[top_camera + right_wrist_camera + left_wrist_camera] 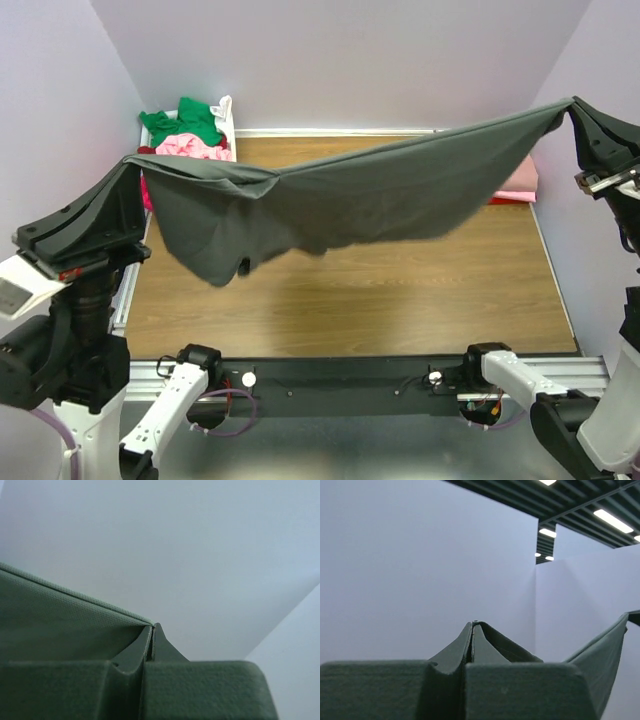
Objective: Fold and stack the t-shirts
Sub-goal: Flatten the tshirt out
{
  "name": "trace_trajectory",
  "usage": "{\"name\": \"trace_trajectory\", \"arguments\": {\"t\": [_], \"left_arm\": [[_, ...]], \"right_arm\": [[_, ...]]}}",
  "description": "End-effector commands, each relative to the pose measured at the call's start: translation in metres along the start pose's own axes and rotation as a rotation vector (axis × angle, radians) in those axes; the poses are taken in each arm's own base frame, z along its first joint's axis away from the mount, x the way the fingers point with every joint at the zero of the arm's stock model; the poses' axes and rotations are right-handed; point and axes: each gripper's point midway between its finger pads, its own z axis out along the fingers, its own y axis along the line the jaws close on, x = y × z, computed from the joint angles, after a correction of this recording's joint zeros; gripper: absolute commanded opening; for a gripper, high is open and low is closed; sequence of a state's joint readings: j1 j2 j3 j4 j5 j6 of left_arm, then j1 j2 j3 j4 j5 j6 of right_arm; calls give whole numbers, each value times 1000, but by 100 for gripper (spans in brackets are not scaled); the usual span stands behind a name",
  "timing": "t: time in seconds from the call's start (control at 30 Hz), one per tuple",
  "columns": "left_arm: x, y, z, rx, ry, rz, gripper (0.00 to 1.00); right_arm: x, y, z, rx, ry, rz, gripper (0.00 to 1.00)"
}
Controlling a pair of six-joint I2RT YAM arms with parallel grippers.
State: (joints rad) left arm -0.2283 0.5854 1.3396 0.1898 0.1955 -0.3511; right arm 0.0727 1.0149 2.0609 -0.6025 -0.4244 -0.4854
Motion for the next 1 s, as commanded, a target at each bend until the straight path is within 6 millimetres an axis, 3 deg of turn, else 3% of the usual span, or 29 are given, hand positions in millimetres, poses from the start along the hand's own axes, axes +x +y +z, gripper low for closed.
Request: {"name": "trace_trajectory", "arguments": {"t": [0.0, 0.17, 0.2, 0.23, 0.33, 0.37, 0.4, 0.43, 0.47, 0.57, 0.6, 0.63, 0.67, 0.73, 0.77, 0.83, 0.87, 0.9, 0.97], "left_arm": [[2, -10, 10, 58, 27, -32, 0], [39, 8, 12, 8, 81, -30, 0], [69, 20, 11, -20, 136, -40, 0], [103, 33, 8, -52, 191, -42, 0], [166, 55, -4, -108, 295, -63, 0], [202, 64, -16, -130, 353, -76, 0], [237, 75, -24, -160, 418, -92, 0], [260, 82, -32, -179, 457, -99, 0], [304, 94, -53, -223, 533, -122, 0], [368, 113, -84, -288, 641, -135, 0], [406, 123, -100, -317, 724, -140, 0], [425, 130, -109, -337, 765, -140, 0], [464, 141, -127, -382, 850, -153, 0], [499, 153, -142, -410, 929, -165, 0], [528, 162, -153, -427, 988, -181, 0], [552, 172, -161, -452, 1041, -185, 0], [560, 178, -153, -460, 1052, -183, 0], [578, 184, -166, -481, 1097, -185, 0], [589, 192, -172, -512, 1141, -172, 0]], "right_arm": [[39, 12, 10, -40, 113, 66, 0], [91, 16, 27, -34, 221, 71, 0], [101, 18, 30, -40, 239, 69, 0], [131, 28, 37, -62, 293, 80, 0], [184, 50, 46, -111, 377, 108, 0], [217, 67, 47, -141, 427, 136, 1], [235, 77, 48, -165, 455, 154, 0], [250, 90, 49, -204, 473, 168, 0], [291, 114, 46, -250, 538, 205, 0], [356, 157, 43, -334, 628, 284, 0], [384, 175, 39, -349, 647, 304, 0], [399, 185, 38, -357, 653, 319, 1], [428, 202, 40, -361, 666, 349, 0], [451, 212, 47, -354, 671, 372, 0], [481, 228, 47, -372, 714, 396, 1], [504, 239, 53, -388, 749, 425, 1], [513, 239, 59, -381, 747, 419, 1], [536, 253, 55, -398, 793, 436, 0], [550, 250, 64, -381, 809, 422, 0]]}}
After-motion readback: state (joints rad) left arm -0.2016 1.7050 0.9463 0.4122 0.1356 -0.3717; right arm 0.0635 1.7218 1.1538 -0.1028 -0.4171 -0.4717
